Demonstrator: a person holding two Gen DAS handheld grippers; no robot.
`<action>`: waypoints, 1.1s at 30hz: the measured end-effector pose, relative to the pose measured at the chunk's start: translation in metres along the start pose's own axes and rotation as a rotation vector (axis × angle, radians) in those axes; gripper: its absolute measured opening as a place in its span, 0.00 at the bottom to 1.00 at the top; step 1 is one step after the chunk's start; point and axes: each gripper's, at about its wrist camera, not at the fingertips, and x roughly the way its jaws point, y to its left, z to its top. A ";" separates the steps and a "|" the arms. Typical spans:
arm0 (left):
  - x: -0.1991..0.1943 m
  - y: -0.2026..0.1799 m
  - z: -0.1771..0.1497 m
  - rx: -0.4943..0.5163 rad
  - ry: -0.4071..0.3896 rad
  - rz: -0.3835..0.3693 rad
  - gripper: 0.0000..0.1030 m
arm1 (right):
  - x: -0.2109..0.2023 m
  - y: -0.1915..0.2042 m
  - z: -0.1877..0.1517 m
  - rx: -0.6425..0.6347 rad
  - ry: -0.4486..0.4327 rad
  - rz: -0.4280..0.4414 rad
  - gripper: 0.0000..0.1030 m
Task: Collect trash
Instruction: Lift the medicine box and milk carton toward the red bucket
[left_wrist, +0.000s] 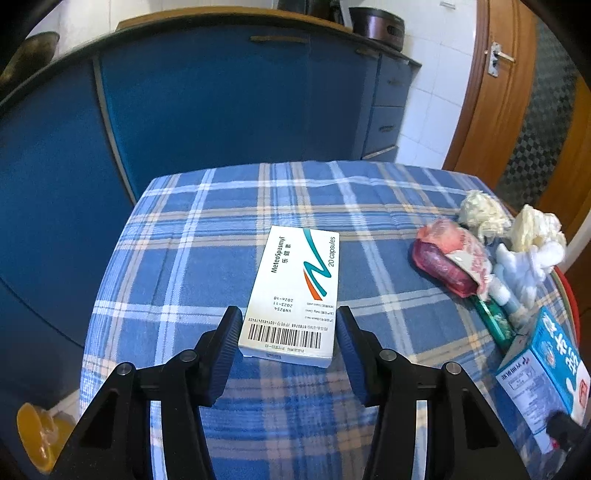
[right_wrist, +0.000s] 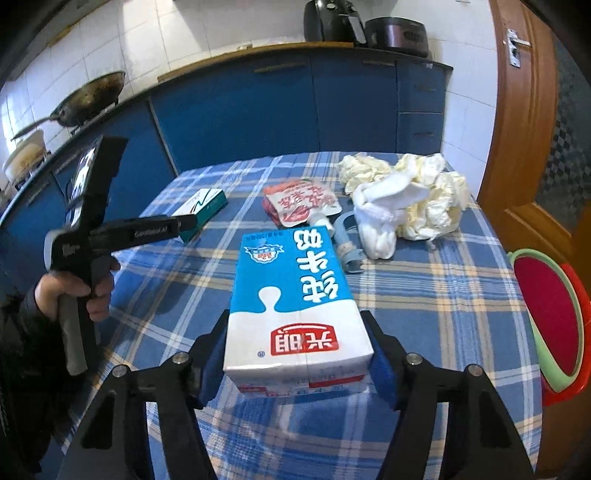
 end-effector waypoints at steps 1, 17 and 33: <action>-0.003 -0.001 -0.001 0.002 -0.006 -0.001 0.51 | -0.002 -0.002 0.000 0.008 -0.003 0.001 0.65; -0.089 -0.069 -0.007 0.068 -0.137 -0.141 0.51 | -0.056 -0.053 -0.006 0.115 -0.124 -0.036 0.64; -0.105 -0.197 -0.002 0.187 -0.120 -0.290 0.51 | -0.106 -0.170 -0.019 0.281 -0.225 -0.219 0.64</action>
